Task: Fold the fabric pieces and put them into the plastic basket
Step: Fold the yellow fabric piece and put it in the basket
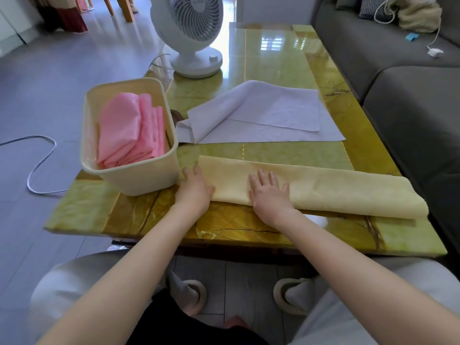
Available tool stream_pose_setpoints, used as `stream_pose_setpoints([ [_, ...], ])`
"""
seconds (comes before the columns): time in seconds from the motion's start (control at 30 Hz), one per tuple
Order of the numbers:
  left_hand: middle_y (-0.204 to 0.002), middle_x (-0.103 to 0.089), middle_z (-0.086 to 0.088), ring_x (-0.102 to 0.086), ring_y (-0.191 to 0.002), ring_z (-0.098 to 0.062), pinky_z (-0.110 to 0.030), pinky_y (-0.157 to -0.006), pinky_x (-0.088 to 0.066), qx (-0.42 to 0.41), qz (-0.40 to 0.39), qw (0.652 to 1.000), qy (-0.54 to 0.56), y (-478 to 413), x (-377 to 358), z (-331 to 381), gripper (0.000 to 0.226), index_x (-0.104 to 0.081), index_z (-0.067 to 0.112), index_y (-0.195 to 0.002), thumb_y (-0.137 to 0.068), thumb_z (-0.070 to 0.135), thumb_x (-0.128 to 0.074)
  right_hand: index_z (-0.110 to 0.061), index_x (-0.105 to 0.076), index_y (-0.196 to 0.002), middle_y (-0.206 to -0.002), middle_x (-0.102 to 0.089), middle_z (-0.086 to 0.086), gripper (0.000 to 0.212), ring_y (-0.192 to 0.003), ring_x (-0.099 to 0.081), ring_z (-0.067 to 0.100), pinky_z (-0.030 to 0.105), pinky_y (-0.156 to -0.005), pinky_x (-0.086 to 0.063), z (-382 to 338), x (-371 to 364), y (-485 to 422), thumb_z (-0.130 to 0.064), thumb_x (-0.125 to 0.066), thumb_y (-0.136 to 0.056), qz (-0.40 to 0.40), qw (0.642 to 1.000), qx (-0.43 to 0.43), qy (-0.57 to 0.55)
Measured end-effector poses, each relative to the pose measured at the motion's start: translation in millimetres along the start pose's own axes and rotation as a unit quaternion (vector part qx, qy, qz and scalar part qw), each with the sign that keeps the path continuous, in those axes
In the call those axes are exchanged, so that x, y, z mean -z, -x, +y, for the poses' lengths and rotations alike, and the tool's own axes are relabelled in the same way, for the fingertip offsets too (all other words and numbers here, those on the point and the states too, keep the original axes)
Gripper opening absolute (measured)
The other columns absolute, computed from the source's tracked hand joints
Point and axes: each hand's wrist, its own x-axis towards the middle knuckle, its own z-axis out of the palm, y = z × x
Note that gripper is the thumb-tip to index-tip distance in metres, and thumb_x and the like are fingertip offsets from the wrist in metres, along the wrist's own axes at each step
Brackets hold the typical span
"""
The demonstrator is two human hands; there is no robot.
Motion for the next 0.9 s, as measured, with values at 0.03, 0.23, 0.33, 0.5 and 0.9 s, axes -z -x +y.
stream_pose_setpoints([
  [0.03,-0.14,-0.03,-0.019,-0.048,-0.117,-0.036,-0.04,-0.094,-0.044,0.014,-0.006,1.0,0.014,0.4,1.5,1.0,0.062,-0.022,0.004,-0.142,-0.095,0.032,-0.051,-0.02,0.001,-0.151,-0.159,0.009,0.004,0.052,-0.146,0.008,0.03,0.059,-0.114,-0.008,0.7,-0.2,2.2,-0.027,-0.017,-0.103,-0.001,1.0,0.003,0.0],
  [0.23,-0.116,-0.061,-0.009,-0.059,-0.103,-0.028,-0.035,-0.077,-0.047,0.031,-0.038,0.999,-0.014,1.2,9.8,-3.6,0.051,-0.046,0.01,-0.127,-0.09,0.044,-0.055,-0.02,0.0,-0.151,-0.159,0.007,0.005,0.057,-0.146,0.006,0.03,0.057,-0.115,-0.009,2.7,1.4,12.3,-0.04,-0.02,-0.102,0.002,1.0,0.009,0.018],
  [0.33,-0.109,-0.063,-0.007,-0.06,-0.096,-0.026,-0.035,-0.075,-0.05,-0.013,0.015,0.999,0.034,8.2,16.1,2.2,0.035,-0.056,0.009,-0.116,-0.091,0.033,-0.053,-0.016,-0.007,-0.151,-0.159,-0.003,0.008,0.055,-0.146,-0.004,0.031,0.05,-0.116,-0.015,-1.2,1.4,10.9,-0.036,-0.025,-0.102,0.026,0.999,0.016,0.013],
  [0.5,-0.093,-0.06,-0.002,-0.058,-0.084,-0.021,-0.029,-0.061,-0.041,-0.101,0.174,0.97,0.14,25.3,29.5,34.2,0.017,-0.059,0.012,-0.1,-0.089,0.025,-0.054,-0.013,-0.042,-0.135,-0.138,-0.045,0.006,0.037,-0.121,-0.049,0.025,0.035,-0.096,-0.042,-4.6,17.7,14.4,-0.022,-0.039,-0.1,0.157,0.958,0.073,-0.229],
  [0.9,-0.102,-0.058,0.001,-0.055,-0.1,-0.022,-0.03,-0.081,-0.03,-0.296,0.164,0.934,0.118,47.7,-23.5,110.9,0.026,-0.056,0.014,-0.105,-0.08,0.006,-0.059,-0.01,-0.06,-0.066,-0.072,-0.068,0.009,0.029,-0.077,-0.068,0.025,0.039,-0.074,-0.059,49.9,61.5,38.3,-0.026,-0.055,-0.09,0.12,0.813,-0.089,-0.563],
])
